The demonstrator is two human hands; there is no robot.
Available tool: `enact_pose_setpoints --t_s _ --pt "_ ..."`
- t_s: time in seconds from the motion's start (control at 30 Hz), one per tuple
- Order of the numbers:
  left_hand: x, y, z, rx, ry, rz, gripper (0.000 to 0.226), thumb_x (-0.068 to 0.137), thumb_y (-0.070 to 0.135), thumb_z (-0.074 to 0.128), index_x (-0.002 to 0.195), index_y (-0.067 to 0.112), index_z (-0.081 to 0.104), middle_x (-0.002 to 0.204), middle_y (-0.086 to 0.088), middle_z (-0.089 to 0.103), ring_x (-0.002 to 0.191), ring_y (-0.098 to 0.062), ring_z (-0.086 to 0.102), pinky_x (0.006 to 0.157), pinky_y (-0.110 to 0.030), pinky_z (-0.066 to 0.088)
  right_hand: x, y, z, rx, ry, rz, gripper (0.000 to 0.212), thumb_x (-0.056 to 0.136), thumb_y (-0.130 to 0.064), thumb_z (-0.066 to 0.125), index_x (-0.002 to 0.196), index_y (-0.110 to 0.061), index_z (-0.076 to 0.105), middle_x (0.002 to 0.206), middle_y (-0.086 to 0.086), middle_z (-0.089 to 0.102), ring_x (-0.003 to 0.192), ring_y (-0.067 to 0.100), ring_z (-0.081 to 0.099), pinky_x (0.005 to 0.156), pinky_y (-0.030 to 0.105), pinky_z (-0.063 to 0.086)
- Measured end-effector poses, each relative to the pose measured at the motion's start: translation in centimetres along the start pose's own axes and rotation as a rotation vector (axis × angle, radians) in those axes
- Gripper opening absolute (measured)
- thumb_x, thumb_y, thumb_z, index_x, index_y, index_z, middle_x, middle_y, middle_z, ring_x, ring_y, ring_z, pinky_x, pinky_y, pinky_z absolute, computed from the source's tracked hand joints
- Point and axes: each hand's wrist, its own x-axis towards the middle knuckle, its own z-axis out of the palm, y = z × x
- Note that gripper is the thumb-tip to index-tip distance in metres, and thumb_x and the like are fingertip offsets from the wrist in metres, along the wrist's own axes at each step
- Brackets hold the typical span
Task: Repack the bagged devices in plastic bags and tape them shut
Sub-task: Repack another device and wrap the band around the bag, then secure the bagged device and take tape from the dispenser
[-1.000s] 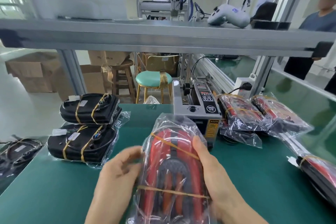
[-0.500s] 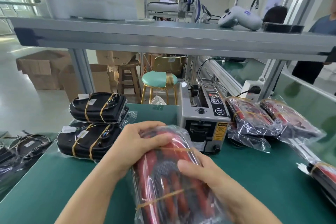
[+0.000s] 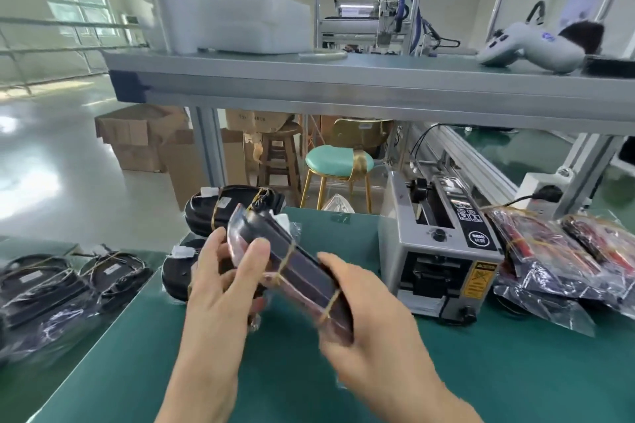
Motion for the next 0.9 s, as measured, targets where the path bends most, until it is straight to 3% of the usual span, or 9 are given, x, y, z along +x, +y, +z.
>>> enact_pose_setpoints --t_s 0.1,0.2,0.3,0.47,0.6,0.67,0.73,0.83,0.9 --pt "1.5 -0.1 -2.1 -0.182 0.151 0.067 0.052 0.082 0.027 0.065 0.131 0.028 0.047 0.092 0.016 0.068 0.072 -0.001 0.064 0.066 -0.026 0.049 3.0 -0.8 2.8 -0.260 0.119 -0.316 0.073 0.061 -0.013 0.074 0.131 -0.013 0.054 0.121 -0.002 0.061 0.110 0.024 0.057 0.084 0.034 0.053" --pt "4.0 -1.0 -4.0 -0.267 0.280 0.047 0.043 0.094 0.008 0.052 0.132 0.026 0.045 0.087 0.020 0.066 0.075 0.000 0.062 0.069 -0.023 0.046 5.9 -1.8 5.3 -0.363 0.175 -0.441 0.055 0.074 -0.011 0.064 0.129 -0.013 0.059 0.122 0.000 0.063 0.110 0.028 0.059 0.085 0.035 0.051" --pt "6.3 -2.5 -5.4 -0.191 0.355 0.029 0.033 0.094 0.005 0.050 0.124 0.019 0.052 0.085 0.024 0.065 0.077 0.003 0.061 0.067 -0.018 0.048 7.4 -2.1 8.0 -0.475 0.145 -0.513 0.046 0.085 -0.017 0.045 0.129 -0.019 0.060 0.123 -0.003 0.063 0.111 0.025 0.059 0.086 0.033 0.049" --pt "9.7 -5.7 -7.2 -0.252 0.435 -0.050 0.051 0.089 0.013 0.060 0.138 0.018 0.046 0.129 -0.007 0.058 0.102 -0.018 0.059 0.079 -0.026 0.047 8.8 -1.8 11.2 -0.602 0.024 -0.467 0.048 0.086 -0.022 0.042 0.132 -0.024 0.057 0.124 -0.006 0.060 0.114 0.021 0.057 0.089 0.033 0.049" --pt "10.4 -8.0 -7.1 -0.228 0.411 -0.091 0.052 0.092 0.017 0.057 0.140 0.025 0.041 0.125 0.010 0.058 0.100 -0.003 0.058 0.082 -0.022 0.042 9.2 -0.6 12.3 -0.654 -0.105 -0.458 0.050 0.086 -0.025 0.039 0.134 -0.027 0.054 0.125 -0.006 0.059 0.117 0.019 0.055 0.094 0.034 0.048" --pt "10.3 -8.5 -7.1 -0.146 0.393 -0.089 0.052 0.094 0.019 0.054 0.142 0.027 0.038 0.118 0.022 0.056 0.095 0.011 0.055 0.082 -0.016 0.037 9.2 -0.1 12.5 -0.688 -0.164 -0.452 0.052 0.085 -0.031 0.046 0.137 -0.027 0.050 0.128 -0.006 0.056 0.120 0.018 0.053 0.097 0.035 0.047" --pt "10.2 -8.9 -7.3 -0.088 0.381 -0.103 0.054 0.094 0.018 0.053 0.145 0.028 0.035 0.126 0.020 0.051 0.099 0.015 0.051 0.088 -0.016 0.036 8.8 0.1 12.6 -0.685 -0.238 -0.412 0.069 0.078 -0.048 0.060 0.141 -0.027 0.043 0.133 -0.006 0.051 0.125 0.018 0.049 0.101 0.037 0.044" --pt "9.4 -8.5 -6.7 0.369 0.479 -0.020 0.065 0.083 0.035 0.047 0.146 0.027 0.032 0.152 0.002 0.032 0.137 -0.015 0.031 0.115 -0.041 0.020 7.9 -0.1 12.2 -0.678 -0.309 -0.374 0.085 0.070 -0.059 0.065 0.143 -0.026 0.036 0.140 -0.005 0.045 0.133 0.018 0.040 0.109 0.045 0.035" --pt "9.1 -7.7 -6.2 0.697 0.478 -0.006 0.067 0.077 0.040 0.034 0.143 0.029 0.037 0.155 -0.003 0.025 0.141 -0.025 0.019 0.114 -0.050 0.010 7.6 -0.2 11.2 -0.679 -0.310 -0.407 0.084 0.074 -0.056 0.065 0.145 -0.026 0.030 0.147 -0.003 0.037 0.141 0.021 0.030 0.113 0.053 0.021"
